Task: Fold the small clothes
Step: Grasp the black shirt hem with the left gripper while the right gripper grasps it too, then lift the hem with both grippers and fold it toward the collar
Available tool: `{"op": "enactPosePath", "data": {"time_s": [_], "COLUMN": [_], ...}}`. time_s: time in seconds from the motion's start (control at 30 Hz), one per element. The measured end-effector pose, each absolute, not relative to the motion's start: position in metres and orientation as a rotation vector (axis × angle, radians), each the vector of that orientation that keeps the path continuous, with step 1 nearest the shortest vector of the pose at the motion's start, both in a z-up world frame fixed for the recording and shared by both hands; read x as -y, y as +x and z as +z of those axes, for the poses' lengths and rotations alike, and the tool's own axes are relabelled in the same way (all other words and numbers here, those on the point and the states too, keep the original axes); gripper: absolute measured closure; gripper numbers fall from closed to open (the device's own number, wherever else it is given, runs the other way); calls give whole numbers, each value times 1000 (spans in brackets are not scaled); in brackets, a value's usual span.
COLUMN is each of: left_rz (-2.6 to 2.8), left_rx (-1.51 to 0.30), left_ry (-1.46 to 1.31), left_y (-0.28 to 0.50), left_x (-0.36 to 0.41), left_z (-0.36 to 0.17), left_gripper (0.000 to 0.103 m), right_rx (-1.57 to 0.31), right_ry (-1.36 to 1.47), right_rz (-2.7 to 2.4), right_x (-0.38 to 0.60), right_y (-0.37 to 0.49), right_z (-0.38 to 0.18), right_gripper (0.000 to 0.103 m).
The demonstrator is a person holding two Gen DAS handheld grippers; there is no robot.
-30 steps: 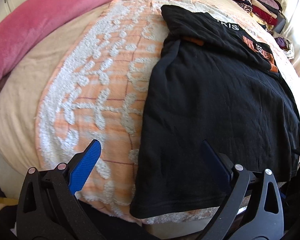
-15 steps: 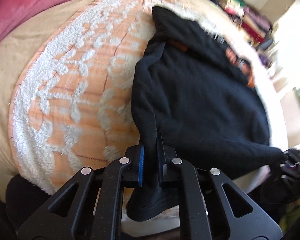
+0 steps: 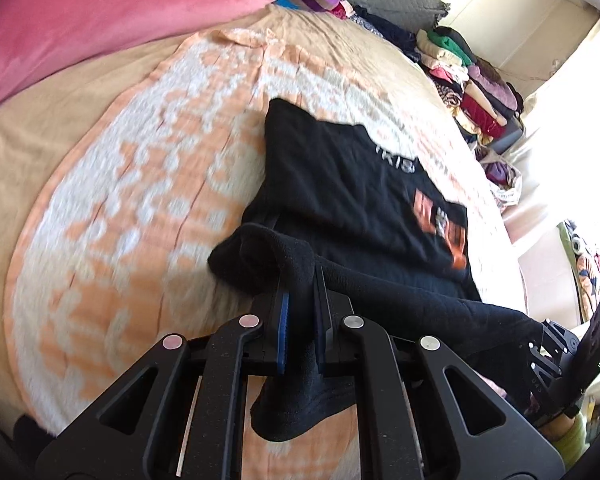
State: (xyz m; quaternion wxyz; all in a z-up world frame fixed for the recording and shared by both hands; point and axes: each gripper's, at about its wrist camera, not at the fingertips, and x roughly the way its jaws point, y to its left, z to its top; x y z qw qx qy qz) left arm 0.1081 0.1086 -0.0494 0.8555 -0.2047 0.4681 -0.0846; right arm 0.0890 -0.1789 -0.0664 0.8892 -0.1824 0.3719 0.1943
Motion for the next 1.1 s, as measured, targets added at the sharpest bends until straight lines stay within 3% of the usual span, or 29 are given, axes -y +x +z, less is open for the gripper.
{"op": "enactPosePath", "data": {"time_s": [0.27, 0.53, 0.57, 0.73, 0.77, 0.83, 0.93, 1.03, 1.1], "left_rz": [-125, -82, -77, -57, -55, -51, -42, -21, -16], "left_rx": [-960, -998, -1004, -1019, -1018, -1006, -967, -947, -941], "left_ry": [-418, -387, -381, -380, -393, -408, -423, -420, -420], "left_y": [157, 192, 196, 207, 208, 209, 205, 203, 202], "left_x": [-107, -101, -99, -99, -100, -103, -108, -112, -115], "left_z": [-52, -75, -77, -82, -81, -78, -69, -63, -59], "left_gripper": [99, 99, 98, 97, 97, 91, 79, 76, 76], "right_rx": [-713, -733, -732, -712, -701, -685, -659, -655, -669], "right_ry": [-331, -249, -247, -219, -210, -216, -235, -235, -243], "right_rz": [369, 342, 343, 318, 317, 306, 297, 277, 268], "right_x": [181, 191, 193, 209, 213, 217, 220, 223, 224], "right_y": [164, 224, 225, 227, 226, 223, 218, 218, 219], "right_z": [-59, -88, -91, -92, -89, -83, -75, -73, -76], "right_gripper": [92, 90, 88, 55, 53, 43, 34, 26, 26]}}
